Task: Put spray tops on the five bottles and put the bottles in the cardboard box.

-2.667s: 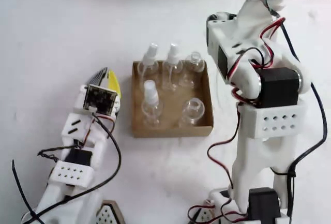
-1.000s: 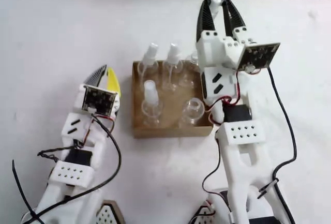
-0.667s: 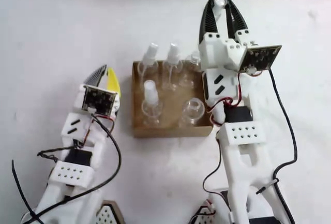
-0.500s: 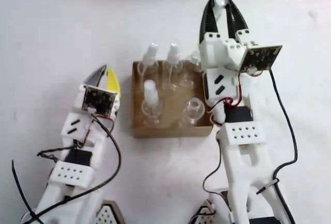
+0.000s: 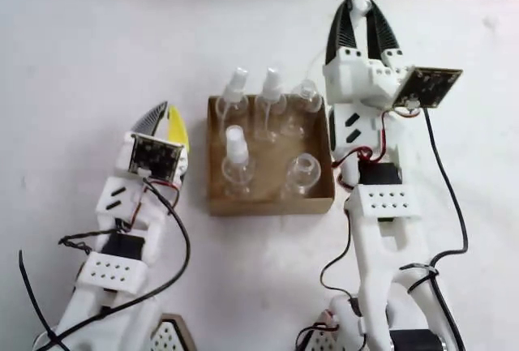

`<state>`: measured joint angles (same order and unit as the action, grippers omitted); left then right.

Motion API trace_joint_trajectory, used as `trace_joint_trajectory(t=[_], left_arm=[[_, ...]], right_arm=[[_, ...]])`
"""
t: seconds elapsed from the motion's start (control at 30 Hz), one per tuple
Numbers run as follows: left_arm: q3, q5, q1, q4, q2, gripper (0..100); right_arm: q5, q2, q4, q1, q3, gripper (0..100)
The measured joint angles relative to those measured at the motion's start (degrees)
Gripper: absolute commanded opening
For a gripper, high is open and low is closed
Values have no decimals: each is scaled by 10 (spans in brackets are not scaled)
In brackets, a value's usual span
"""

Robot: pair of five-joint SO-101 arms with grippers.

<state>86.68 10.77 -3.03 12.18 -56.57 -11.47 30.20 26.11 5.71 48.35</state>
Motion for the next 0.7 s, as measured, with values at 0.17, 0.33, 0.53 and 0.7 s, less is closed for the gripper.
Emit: trace_joint_trajectory(t=[0.17, 0.33, 0.53, 0.7], left_arm=[[0, 0, 0, 0, 0, 24], [0, 0, 0, 0, 0, 24], [0, 0, 0, 0, 0, 24], [0, 0, 0, 0, 0, 24]], right_arm=[[-2, 0, 4, 3, 0, 15], [-2, 0, 4, 0, 0, 15], [-2, 0, 4, 2, 0, 15], [-2, -4, 4, 3, 0, 15]])
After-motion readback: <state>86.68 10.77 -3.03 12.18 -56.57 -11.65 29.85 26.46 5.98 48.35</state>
